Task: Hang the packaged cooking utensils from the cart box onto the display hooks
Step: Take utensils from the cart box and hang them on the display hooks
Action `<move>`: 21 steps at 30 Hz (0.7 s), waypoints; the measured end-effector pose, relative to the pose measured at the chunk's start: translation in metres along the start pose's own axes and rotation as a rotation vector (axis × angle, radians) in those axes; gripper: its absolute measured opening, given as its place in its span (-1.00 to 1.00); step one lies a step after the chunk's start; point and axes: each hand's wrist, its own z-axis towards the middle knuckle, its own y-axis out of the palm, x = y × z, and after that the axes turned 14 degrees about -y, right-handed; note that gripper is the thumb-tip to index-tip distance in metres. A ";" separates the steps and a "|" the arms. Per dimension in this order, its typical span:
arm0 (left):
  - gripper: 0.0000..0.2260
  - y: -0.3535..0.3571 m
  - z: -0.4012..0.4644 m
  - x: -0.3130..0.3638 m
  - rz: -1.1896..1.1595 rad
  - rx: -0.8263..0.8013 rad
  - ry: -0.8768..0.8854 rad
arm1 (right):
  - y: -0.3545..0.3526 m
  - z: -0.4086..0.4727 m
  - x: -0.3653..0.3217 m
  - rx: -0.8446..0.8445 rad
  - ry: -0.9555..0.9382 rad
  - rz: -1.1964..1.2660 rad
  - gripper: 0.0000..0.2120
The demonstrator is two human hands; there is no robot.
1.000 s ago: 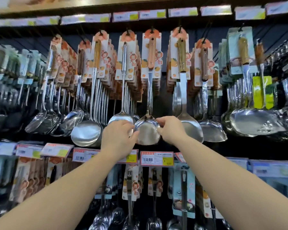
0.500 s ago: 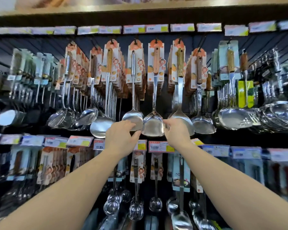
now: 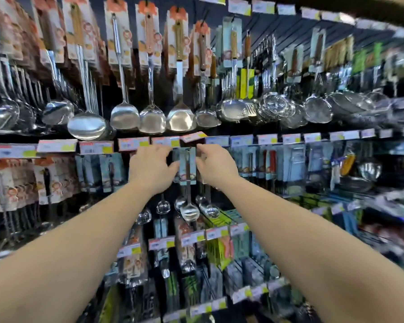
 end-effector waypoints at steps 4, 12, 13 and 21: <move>-0.58 0.014 -0.038 0.050 -0.033 -0.001 0.143 | -0.027 -0.047 0.031 0.014 0.072 -0.111 -0.61; -0.52 0.097 -0.101 0.208 -0.076 -0.152 0.324 | -0.102 -0.169 0.147 -0.096 0.349 -0.397 -0.54; -0.53 0.110 -0.111 0.233 -0.097 -0.180 0.353 | -0.114 -0.186 0.168 -0.108 0.382 -0.433 -0.54; -0.52 0.201 -0.208 0.459 -0.222 -0.470 0.460 | -0.234 -0.329 0.330 -0.242 0.715 -0.537 -0.53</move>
